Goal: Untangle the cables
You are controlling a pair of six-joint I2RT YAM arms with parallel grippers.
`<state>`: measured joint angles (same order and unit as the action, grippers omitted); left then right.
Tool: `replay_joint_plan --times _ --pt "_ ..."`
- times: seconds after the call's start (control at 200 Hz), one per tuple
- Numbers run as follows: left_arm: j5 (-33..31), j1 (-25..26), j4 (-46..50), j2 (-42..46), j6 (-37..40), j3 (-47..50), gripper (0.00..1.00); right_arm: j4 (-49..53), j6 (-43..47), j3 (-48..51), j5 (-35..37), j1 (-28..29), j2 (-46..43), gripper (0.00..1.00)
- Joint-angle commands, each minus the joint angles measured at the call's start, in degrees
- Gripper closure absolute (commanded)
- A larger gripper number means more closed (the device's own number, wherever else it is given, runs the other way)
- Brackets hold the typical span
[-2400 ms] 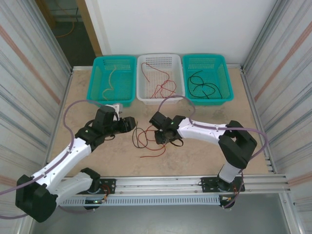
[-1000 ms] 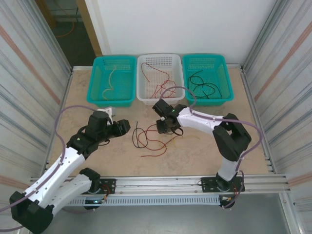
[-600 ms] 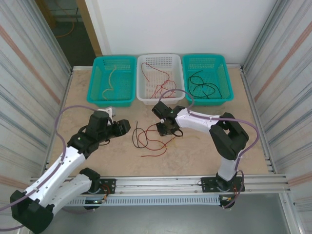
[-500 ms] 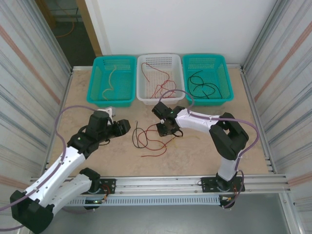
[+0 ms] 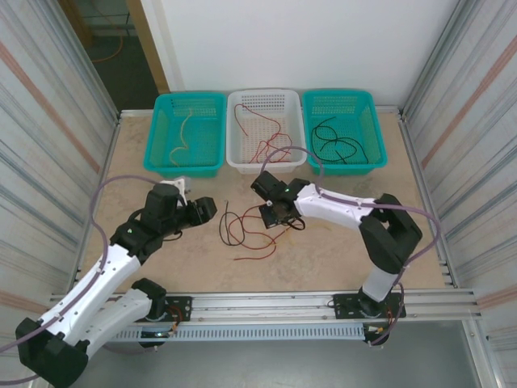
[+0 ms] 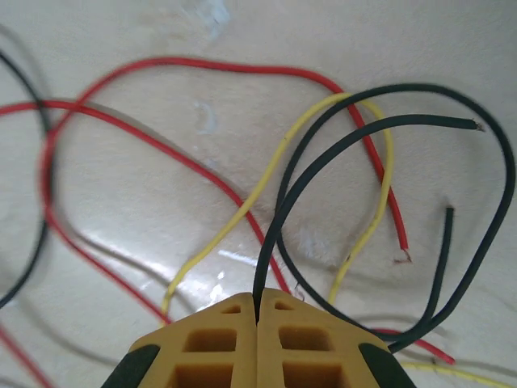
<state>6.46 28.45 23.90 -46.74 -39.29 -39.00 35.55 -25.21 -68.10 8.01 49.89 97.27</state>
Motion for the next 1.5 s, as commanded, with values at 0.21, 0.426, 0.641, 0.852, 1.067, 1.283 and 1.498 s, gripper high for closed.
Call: replay_joint_plan --times 0.21,0.426,0.641,0.852,1.067,1.283,1.498 --pt "9.34 -0.32 -10.39 -1.25 -2.32 -0.46 0.35 -0.91 2.86 -2.19 1.89 4.07 -16.56 1.0" --pt "11.75 0.48 -16.05 -1.05 -3.32 1.16 0.3 -4.23 3.1 -5.27 -4.86 4.34 -24.58 1.0" --pt "10.93 4.05 -20.86 -3.06 -1.98 1.46 0.23 -7.11 2.42 -9.08 -8.46 3.75 -28.9 1.0" --pt "9.44 6.94 -24.79 -8.72 -1.32 0.15 0.21 -13.33 -0.23 -10.92 -15.27 2.34 -30.98 1.0" --pt "10.04 7.14 -28.8 -14.58 -2.42 -1.25 0.32 -18.58 -2.87 -11.19 -19.78 0.05 -32.28 1.0" --pt "9.88 7.1 -30.71 -16.01 -2.8 -1.21 0.59 -22.03 -6.79 -10.44 -25.2 -4.17 -33.09 1.0" --pt "8.74 7.07 -28.76 -15.92 -1.35 -1.07 0.89 -22.91 -8.39 -10.56 -26.47 -7.79 -34.25 1.0"
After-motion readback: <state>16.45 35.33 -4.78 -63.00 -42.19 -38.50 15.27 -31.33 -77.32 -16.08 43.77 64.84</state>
